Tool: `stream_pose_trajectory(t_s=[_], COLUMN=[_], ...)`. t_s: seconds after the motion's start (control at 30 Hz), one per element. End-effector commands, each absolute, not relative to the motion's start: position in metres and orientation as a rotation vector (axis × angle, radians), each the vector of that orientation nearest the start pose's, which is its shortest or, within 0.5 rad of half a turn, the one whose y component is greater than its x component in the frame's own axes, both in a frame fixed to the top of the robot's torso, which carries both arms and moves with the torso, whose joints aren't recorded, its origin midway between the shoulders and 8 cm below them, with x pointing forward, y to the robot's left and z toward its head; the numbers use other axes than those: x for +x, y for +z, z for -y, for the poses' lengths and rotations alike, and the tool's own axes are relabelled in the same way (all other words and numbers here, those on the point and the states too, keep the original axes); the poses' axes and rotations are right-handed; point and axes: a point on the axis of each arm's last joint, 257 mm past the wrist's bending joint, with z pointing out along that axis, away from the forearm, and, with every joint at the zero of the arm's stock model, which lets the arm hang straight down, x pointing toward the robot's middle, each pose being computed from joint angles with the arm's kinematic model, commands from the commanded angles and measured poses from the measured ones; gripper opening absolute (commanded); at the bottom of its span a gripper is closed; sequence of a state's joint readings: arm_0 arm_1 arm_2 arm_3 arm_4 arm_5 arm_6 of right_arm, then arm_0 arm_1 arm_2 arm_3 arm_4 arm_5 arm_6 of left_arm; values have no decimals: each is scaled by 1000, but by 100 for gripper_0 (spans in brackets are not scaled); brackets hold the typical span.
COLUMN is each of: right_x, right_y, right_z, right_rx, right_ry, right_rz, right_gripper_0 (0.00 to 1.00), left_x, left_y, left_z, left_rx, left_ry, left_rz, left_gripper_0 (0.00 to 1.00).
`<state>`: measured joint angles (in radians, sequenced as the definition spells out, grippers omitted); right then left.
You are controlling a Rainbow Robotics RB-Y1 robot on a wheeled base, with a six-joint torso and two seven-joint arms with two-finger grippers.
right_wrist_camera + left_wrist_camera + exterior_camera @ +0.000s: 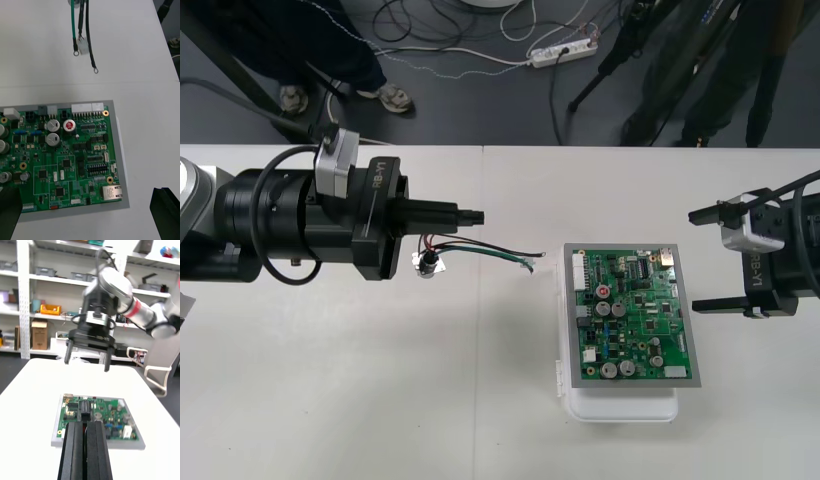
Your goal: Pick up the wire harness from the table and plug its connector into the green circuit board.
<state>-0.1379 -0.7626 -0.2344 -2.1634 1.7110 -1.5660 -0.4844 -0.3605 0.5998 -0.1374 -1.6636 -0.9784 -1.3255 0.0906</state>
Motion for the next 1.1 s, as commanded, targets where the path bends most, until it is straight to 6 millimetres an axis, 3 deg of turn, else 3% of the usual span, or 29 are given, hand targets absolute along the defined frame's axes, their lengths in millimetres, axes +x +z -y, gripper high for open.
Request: stream_pose_trajectory(t_s=[0.03,0.33,0.63,1.1], right_x=[369,380,388,395], right_y=[-142,-180,-184,-199], right_z=[216,236,247,281], right_rx=[-1769,-1876,-1924,-2051], right_ry=[88,-96,-201,-396], right_rz=[-1628,-1699,-1681,-1637], right_gripper_0=[100,100,100,100], left_x=[337,338,345,350], left_y=[-72,-109,-138,-191], left_z=[-62,-77,-76,-56], left_rx=[1378,1412,1422,1434], left_ry=[-1124,-1121,-1096,-1088], left_rz=[-925,-902,-896,-872], left_gripper_0=[0,0,0,0])
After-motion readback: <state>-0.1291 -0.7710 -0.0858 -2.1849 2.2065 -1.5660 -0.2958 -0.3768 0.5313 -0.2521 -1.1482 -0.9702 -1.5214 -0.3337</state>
